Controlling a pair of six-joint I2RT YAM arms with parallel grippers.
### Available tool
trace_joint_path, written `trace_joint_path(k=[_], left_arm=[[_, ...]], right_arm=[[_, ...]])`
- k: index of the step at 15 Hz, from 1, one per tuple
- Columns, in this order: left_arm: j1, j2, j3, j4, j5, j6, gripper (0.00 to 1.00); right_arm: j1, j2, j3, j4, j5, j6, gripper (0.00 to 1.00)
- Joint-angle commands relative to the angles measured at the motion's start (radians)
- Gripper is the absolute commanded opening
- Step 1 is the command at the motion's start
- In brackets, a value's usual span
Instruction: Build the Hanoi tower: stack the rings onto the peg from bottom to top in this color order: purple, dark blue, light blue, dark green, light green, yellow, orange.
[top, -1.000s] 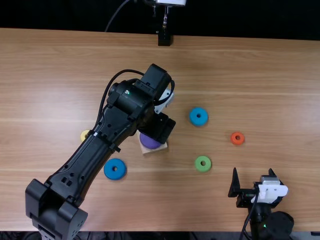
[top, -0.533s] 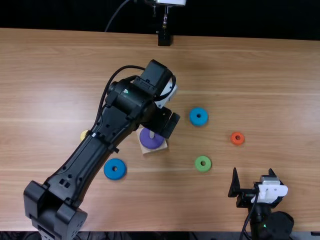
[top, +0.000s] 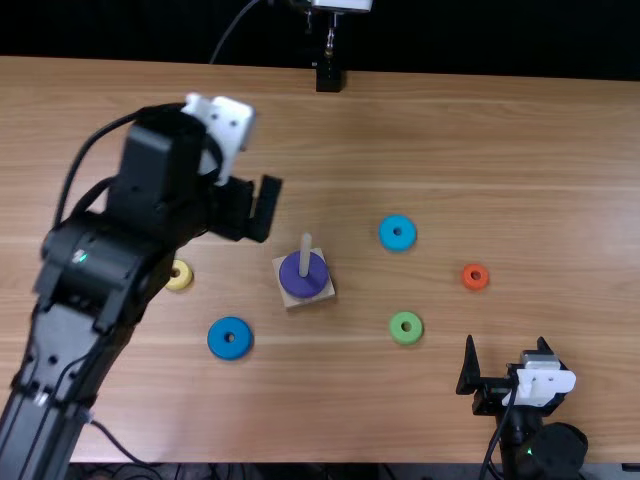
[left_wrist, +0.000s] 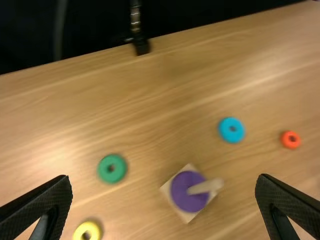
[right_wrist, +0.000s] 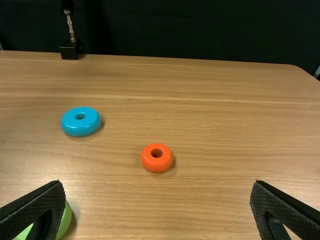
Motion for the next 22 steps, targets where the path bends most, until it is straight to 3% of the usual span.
trace_joint_path(k=[1, 5, 10, 14, 16, 19, 22], left_arm=[[0.026, -0.064, -0.164, 0.016, 0.0, 0.001, 1.0], [0.079, -0.242, -0.55, 0.112, 0.003, 0.001, 1.0], [0.07, -0.314, -0.892, 0.117, 0.003, 0.001, 1.0], [-0.028, -0.202, -0.921, 0.119, -0.009, 0.004, 1.0], [-0.05, -0.16, -0.921, 0.121, -0.03, 0.006, 1.0], [-0.073, -0.094, -0.918, 0.154, -0.03, 0.003, 1.0], [-0.1, -0.031, -0.917, 0.279, -0.03, 0.003, 1.0]], right_arm=[[-0.008, -0.013, -0.08, -0.038, -0.007, 0.002, 1.0], [-0.008, -0.013, -0.08, -0.038, -0.007, 0.002, 1.0], [-0.008, -0.013, -0.08, -0.038, -0.007, 0.002, 1.0], [-0.008, -0.013, -0.08, -0.038, -0.007, 0.002, 1.0], [-0.008, -0.013, -0.08, -0.038, -0.007, 0.002, 1.0], [-0.008, -0.013, -0.08, -0.038, -0.007, 0.002, 1.0], [-0.008, -0.013, -0.08, -0.038, -0.007, 0.002, 1.0]])
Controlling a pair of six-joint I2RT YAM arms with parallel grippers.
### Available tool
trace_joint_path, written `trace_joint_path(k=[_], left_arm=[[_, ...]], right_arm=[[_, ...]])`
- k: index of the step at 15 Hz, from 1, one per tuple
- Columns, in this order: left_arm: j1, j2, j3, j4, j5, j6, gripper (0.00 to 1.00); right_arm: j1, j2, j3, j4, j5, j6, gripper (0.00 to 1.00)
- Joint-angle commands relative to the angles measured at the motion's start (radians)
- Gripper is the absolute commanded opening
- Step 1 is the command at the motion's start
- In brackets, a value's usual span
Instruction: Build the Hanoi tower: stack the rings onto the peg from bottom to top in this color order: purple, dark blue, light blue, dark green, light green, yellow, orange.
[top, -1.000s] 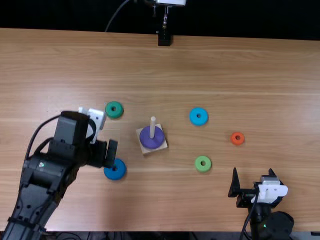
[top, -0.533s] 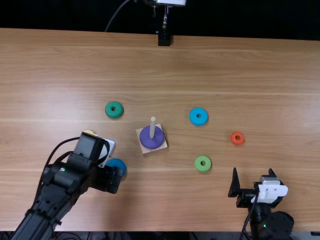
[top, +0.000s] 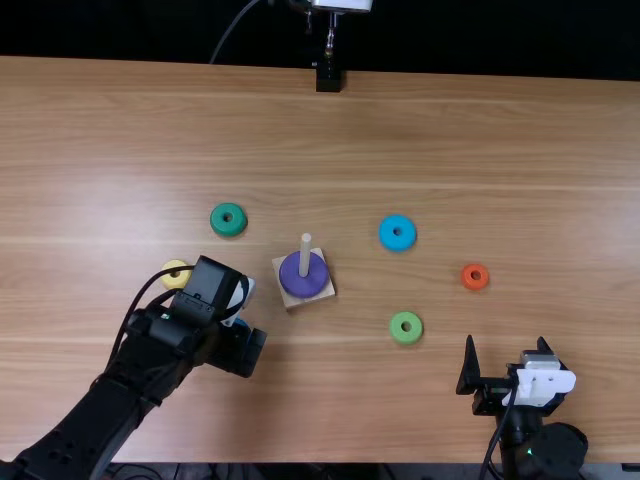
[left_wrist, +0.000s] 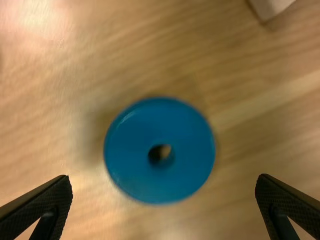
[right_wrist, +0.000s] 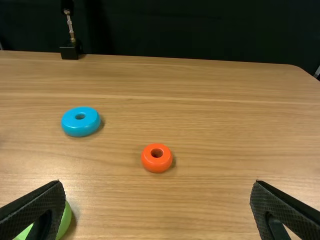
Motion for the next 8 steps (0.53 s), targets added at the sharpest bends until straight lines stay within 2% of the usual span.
trace_joint_path(k=[1, 8], left_arm=[[-0.014, 0.025, -0.005, 0.022, 0.0, 0.003, 1.0], [-0.015, 0.083, -0.005, 0.026, 0.006, 0.005, 1.0]], right_arm=[[-0.008, -0.013, -0.08, -0.038, -0.007, 0.0, 1.0], [-0.008, -0.013, -0.08, -0.038, -0.007, 0.0, 1.0]])
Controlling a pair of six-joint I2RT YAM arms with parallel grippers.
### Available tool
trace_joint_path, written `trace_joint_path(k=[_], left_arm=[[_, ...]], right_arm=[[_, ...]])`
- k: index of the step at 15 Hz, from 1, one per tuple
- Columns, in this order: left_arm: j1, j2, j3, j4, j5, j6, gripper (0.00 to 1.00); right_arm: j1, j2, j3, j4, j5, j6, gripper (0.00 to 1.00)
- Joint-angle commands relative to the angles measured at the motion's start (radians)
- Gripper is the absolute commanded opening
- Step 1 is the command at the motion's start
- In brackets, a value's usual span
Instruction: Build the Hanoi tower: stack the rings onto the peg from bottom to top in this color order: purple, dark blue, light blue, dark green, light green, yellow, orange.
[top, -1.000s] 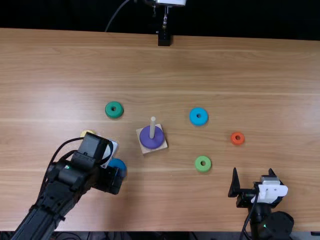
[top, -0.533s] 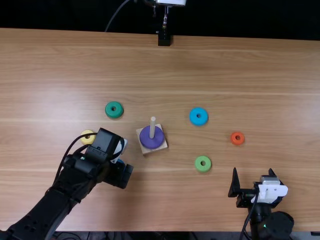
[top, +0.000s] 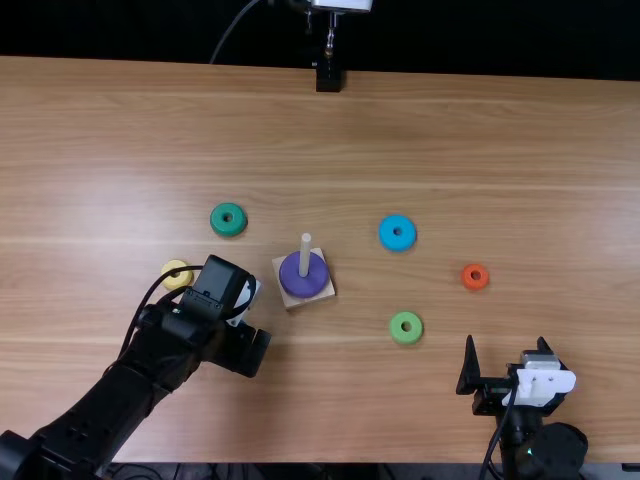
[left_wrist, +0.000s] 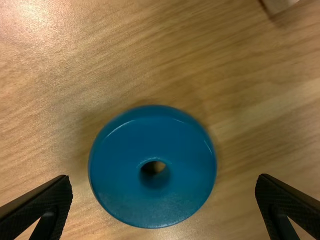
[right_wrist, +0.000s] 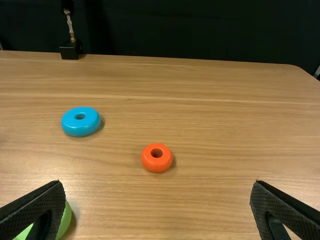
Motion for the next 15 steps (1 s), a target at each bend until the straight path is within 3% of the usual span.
trace_joint_path(k=[1, 15], left_arm=[[-0.004, 0.032, -0.005, 0.004, 0.006, 0.005, 1.0], [-0.004, 0.086, -0.011, 0.035, 0.014, 0.003, 1.0]], right_arm=[[-0.008, -0.013, -0.08, -0.038, -0.007, 0.001, 1.0], [-0.008, -0.013, -0.08, -0.038, -0.007, 0.001, 1.0]])
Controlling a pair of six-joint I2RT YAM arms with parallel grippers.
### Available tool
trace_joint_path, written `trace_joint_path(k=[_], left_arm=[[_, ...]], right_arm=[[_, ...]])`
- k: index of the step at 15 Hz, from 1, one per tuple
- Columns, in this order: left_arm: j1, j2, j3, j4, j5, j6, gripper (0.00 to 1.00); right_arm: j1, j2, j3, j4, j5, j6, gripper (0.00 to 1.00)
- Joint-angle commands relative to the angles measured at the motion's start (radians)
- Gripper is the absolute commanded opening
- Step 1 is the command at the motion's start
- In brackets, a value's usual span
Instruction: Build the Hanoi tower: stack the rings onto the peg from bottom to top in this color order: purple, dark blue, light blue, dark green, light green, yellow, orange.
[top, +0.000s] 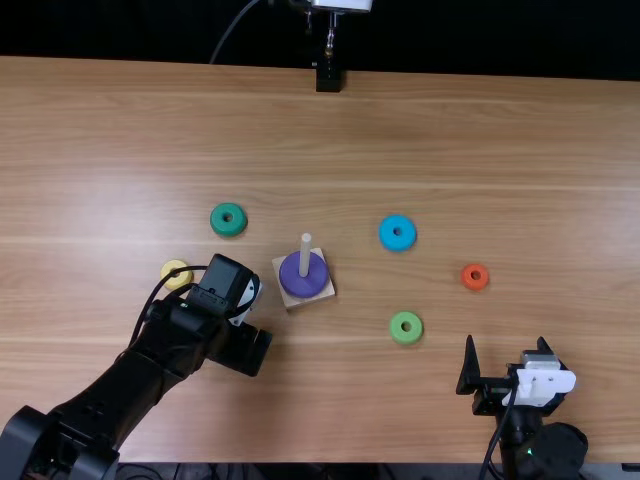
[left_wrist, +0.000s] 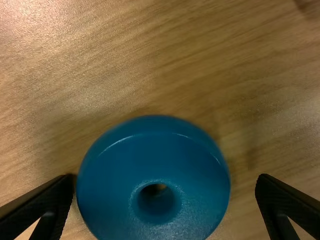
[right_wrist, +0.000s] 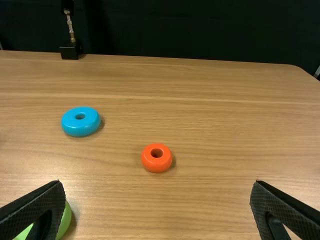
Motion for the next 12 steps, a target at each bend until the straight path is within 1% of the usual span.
trace_joint_path(k=[1, 2, 3, 4, 5, 7, 12], left_arm=[[-0.004, 0.017, -0.011, 0.004, 0.013, 0.005, 0.88], [-0.004, 0.017, -0.013, 0.005, 0.011, 0.005, 0.57], [-0.004, 0.017, -0.013, 0.028, 0.006, 0.003, 0.28], [-0.004, 0.017, -0.013, 0.064, 0.002, 0.003, 0.03], [-0.004, 0.017, -0.013, 0.092, -0.001, 0.003, 0.0], [-0.004, 0.017, -0.011, 0.101, -0.001, -0.01, 0.0], [0.0, 0.008, 0.024, 0.077, -0.007, -0.014, 0.0]], right_arm=[[-0.008, -0.013, -0.08, -0.038, -0.007, 0.001, 1.0], [-0.008, -0.013, -0.08, -0.038, -0.007, 0.001, 1.0], [-0.008, -0.013, -0.08, -0.038, -0.007, 0.001, 1.0], [-0.008, -0.013, -0.08, -0.038, -0.007, 0.001, 1.0], [-0.008, -0.013, -0.08, -0.038, -0.007, 0.001, 1.0], [-0.008, -0.013, -0.08, -0.038, -0.007, 0.001, 1.0], [-0.008, -0.013, -0.08, -0.038, -0.007, 0.001, 1.0]])
